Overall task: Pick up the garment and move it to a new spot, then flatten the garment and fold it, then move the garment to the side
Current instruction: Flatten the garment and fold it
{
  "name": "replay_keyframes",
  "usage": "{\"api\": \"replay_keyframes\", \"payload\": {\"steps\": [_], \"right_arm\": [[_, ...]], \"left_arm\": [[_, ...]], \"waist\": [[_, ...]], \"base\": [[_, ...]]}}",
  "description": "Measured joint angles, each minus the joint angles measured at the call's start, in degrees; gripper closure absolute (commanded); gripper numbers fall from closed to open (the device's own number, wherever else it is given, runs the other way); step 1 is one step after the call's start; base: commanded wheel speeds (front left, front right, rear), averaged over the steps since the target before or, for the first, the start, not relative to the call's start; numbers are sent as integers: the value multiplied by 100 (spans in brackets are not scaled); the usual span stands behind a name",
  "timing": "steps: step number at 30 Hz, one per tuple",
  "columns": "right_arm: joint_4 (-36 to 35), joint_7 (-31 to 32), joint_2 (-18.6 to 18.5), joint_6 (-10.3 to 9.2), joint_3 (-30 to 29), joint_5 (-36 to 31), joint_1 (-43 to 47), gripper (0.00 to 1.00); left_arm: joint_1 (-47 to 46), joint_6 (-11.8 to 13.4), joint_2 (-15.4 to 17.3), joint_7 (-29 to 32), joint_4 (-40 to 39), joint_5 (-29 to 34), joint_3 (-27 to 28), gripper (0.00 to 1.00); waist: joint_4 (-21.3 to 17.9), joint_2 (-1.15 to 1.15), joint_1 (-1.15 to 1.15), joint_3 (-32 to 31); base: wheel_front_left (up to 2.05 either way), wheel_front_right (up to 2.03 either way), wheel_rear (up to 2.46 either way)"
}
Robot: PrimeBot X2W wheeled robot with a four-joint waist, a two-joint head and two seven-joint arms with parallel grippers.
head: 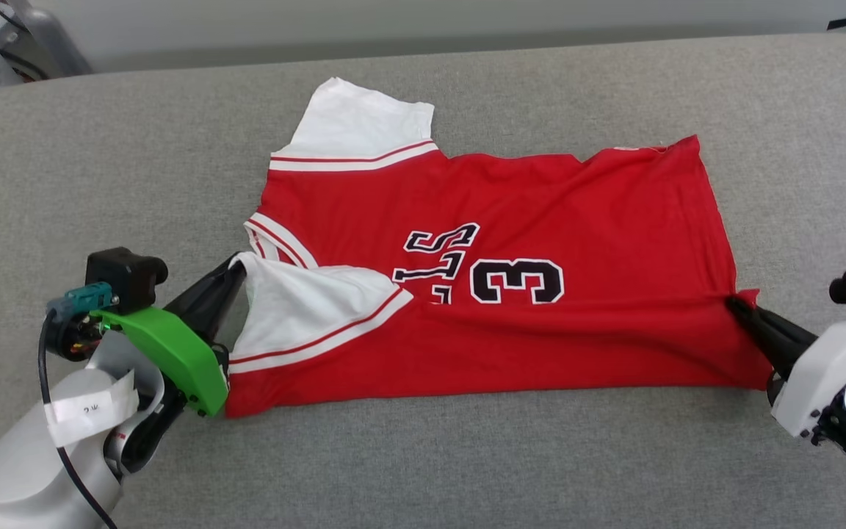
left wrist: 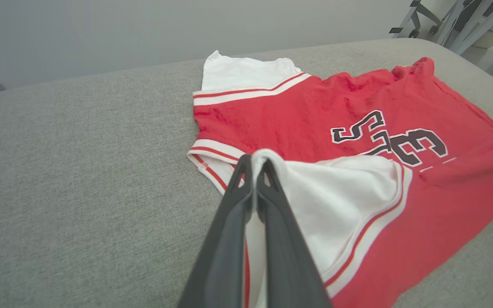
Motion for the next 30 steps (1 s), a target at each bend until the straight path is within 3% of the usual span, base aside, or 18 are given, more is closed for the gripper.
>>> {"api": "replay_keyframes", "payload": {"steps": [9, 19, 20, 21, 22, 23, 24, 30], "right_arm": [[827, 96, 292, 0, 389, -149, -893, 100], [1494, -135, 463, 0, 812, -203, -1198, 100], [1526, -166, 465, 0, 843, -192, -1212, 73], [1558, -188, 466, 0, 862, -182, -1228, 63], [1592, -226, 465, 0, 888, -169, -1239, 55], [1627, -278, 458, 0, 916, -165, -1249, 40], [1638, -320, 449, 0, 940, -169, -1250, 0], [1513, -709, 320, 0, 956, -177, -1211, 0]], "left_arm": [[-742, -1, 22, -320, 883, -430, -813, 100], [-1049, -2, -164, -650, 1661, -843, -1785, 100], [-1088, -2, -181, -678, 1722, -891, -1841, 100], [-1115, -2, -198, -711, 1782, -916, -1873, 100], [-1149, -2, -223, -734, 1837, -943, -1929, 34], [-1195, -2, -242, -761, 1893, -947, -1987, 0], [-1232, -2, -256, -781, 1948, -946, -2015, 0], [-1412, -2, -253, -808, 2013, -946, -2215, 0]], "waist": [[-86, 0, 0, 473], [-48, 0, 0, 590], [-42, 0, 0, 584], [-37, 0, 0, 578], [-28, 0, 0, 565], [-17, 0, 0, 546], [-7, 0, 0, 528], [82, 0, 0, 328]], "base": [[0, 0, 0], [0, 0, 0], [0, 0, 0], [0, 0, 0], [0, 0, 0], [0, 0, 0], [0, 0, 0], [0, 0, 0]]}}
